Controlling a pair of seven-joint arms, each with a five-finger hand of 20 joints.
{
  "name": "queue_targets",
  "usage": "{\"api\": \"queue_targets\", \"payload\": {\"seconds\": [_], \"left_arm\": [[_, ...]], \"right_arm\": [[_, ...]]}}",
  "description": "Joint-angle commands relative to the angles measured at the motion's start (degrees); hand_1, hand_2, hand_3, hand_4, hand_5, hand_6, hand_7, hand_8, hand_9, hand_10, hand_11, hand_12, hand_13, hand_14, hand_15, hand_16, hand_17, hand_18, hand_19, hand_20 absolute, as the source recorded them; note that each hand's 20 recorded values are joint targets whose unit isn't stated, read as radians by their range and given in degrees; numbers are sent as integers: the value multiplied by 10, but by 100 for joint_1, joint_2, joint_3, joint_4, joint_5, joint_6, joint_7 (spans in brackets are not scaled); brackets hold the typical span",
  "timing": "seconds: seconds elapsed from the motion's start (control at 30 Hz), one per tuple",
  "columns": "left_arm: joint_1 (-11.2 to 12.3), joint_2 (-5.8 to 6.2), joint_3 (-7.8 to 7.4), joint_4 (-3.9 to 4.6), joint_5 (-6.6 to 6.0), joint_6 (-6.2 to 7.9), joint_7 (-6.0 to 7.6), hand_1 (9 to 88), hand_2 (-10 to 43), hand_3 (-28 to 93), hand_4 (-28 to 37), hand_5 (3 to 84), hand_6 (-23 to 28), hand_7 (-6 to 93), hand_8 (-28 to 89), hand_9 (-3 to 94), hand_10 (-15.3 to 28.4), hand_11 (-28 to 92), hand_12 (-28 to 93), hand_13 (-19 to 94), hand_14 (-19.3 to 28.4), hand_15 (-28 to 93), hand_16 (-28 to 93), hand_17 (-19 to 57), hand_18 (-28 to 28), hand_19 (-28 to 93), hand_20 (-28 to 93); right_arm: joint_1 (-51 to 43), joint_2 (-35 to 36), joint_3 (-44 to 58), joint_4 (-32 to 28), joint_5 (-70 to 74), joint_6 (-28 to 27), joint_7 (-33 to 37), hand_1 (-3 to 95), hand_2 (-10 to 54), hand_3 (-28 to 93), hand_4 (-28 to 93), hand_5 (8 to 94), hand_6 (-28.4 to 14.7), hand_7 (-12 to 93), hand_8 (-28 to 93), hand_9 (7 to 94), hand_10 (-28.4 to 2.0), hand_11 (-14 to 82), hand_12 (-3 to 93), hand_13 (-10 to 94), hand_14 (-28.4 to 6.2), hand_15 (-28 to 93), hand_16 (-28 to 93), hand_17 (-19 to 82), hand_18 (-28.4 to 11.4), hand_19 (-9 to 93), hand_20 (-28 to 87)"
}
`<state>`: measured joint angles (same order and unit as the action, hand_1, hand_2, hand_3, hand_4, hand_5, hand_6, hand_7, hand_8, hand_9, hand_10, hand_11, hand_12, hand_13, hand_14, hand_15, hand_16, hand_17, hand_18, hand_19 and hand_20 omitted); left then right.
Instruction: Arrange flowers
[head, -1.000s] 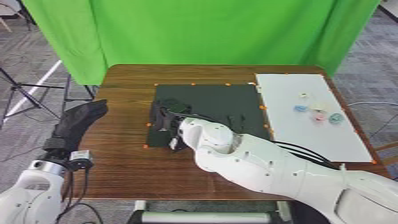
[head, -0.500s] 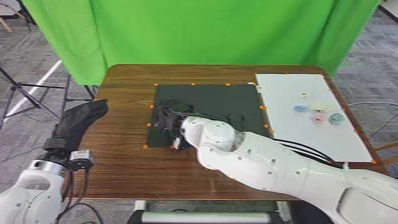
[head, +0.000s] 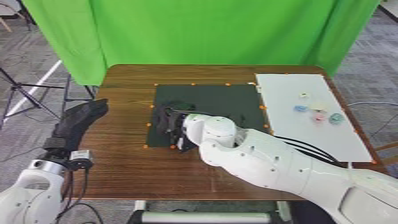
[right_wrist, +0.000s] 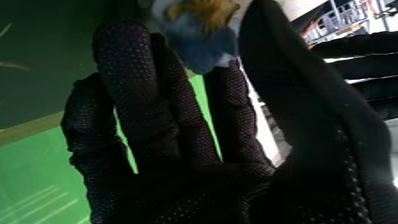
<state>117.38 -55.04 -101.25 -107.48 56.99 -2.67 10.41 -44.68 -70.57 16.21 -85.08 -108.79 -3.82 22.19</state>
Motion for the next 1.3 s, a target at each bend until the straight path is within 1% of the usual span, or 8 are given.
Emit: {"api": "queue_targets", "payload": {"seconds": [0.03,0.33,0.5,0.73,1.0,1.03,1.07,1.3], "left_arm": [[24,-20,-44,-23,44,-54,-26,272,-72,606,-198,428,50,151,-63,392,142,155,118,298,162,112,7,17,98,51,118],[5,-13,-17,-13,51,-75,-46,274,-75,604,-196,427,48,152,-64,391,142,156,119,299,162,113,7,15,99,51,117],[41,-3,-22,-37,38,-72,-54,275,-76,605,-195,427,48,152,-64,392,142,156,118,301,163,114,8,15,99,50,117],[99,-24,-81,-69,45,-69,-74,275,-76,605,-195,428,47,152,-65,391,141,156,119,302,163,114,7,15,99,50,117],[233,-66,-168,-108,41,-66,-79,276,-77,604,-194,428,47,152,-64,391,141,156,119,301,163,114,7,15,99,50,117],[293,-80,-205,-148,41,-46,-80,276,-77,604,-194,428,47,152,-64,391,142,155,118,301,163,114,7,16,98,49,117],[248,-63,-181,-120,46,-63,-89,276,-78,604,-194,428,47,152,-64,391,141,155,118,301,163,114,7,16,98,49,117],[332,-75,-260,-160,44,-61,-114,278,-81,604,-193,428,46,152,-65,391,141,156,119,302,163,115,7,16,99,51,118]], "right_arm": [[64,42,125,-176,52,-340,156,380,-95,673,-168,520,3,134,-77,555,-184,73,197,630,-136,529,358,285,-230,691,629],[147,192,292,-343,87,-415,109,337,-95,670,-167,471,-2,97,-62,497,-198,64,188,606,-152,511,356,268,-238,679,631],[232,452,579,-641,151,-158,-25,331,-95,666,-165,466,-3,93,-59,489,-196,64,188,604,-153,507,355,266,-239,676,630],[80,1474,1381,-1462,65,281,-177,326,-95,665,-163,471,-7,92,-59,491,-187,67,196,600,-157,507,354,263,-243,676,629],[-880,3029,2836,-1789,92,451,97,323,-95,661,-163,466,-14,82,-57,490,-182,66,203,595,-161,498,349,256,-246,675,626],[-1019,3178,2974,-1755,104,485,117,321,-95,660,-164,464,-15,81,-56,489,-182,66,204,595,-162,496,348,256,-246,675,626],[-1232,3359,3179,-1781,87,493,230,320,-95,658,-167,463,-15,80,-55,488,-182,66,205,595,-162,494,347,256,-246,675,626],[-2625,4048,4420,-1586,-103,722,556,318,-95,654,-173,462,-14,83,-52,497,-182,70,213,597,-164,496,345,258,-247,680,625]]}}
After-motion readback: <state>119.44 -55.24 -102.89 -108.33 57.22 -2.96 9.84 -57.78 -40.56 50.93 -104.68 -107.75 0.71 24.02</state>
